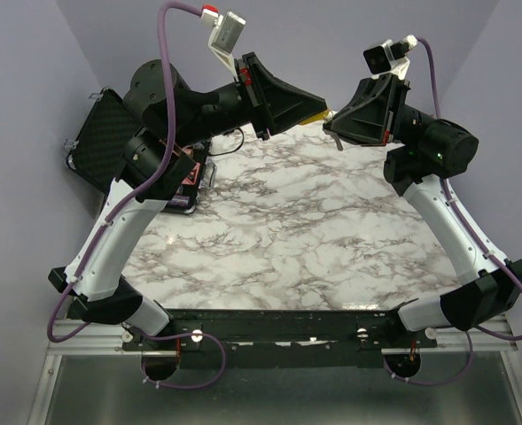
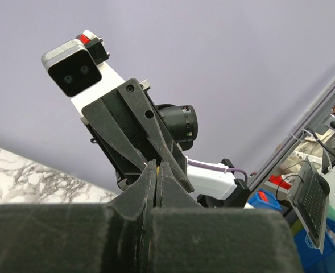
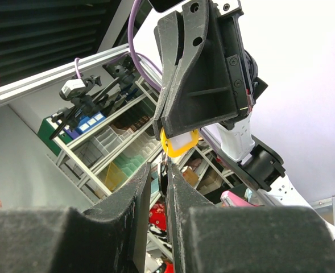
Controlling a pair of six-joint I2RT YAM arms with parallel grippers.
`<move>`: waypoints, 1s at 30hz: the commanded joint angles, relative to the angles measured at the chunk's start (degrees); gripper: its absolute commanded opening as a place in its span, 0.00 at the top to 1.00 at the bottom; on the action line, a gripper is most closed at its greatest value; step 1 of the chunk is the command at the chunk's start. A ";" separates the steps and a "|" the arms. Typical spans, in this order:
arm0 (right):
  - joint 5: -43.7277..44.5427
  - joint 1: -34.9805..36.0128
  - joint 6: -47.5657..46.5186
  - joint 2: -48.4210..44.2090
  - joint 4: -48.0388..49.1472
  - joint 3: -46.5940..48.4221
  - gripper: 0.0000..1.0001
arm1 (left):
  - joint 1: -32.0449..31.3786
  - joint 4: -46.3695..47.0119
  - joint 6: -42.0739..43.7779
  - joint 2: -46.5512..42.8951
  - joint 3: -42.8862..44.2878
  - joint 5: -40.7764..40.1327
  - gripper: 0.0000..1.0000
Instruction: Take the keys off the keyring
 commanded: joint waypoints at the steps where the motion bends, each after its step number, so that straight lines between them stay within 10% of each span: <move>1: 0.66 0.31 0.20 0.20 1.62 0.38 0.75 | -0.11 -0.34 0.79 -1.40 0.12 -1.66 1.00; 22: -0.13 0.31 -0.59 -0.33 0.31 -0.24 0.95 | -0.19 2.21 0.44 -3.60 -3.04 -0.43 1.00; 30: -4.08 0.22 -6.64 -1.91 -7.14 -0.85 0.99 | -0.11 1.16 1.05 -7.02 -5.41 0.53 0.55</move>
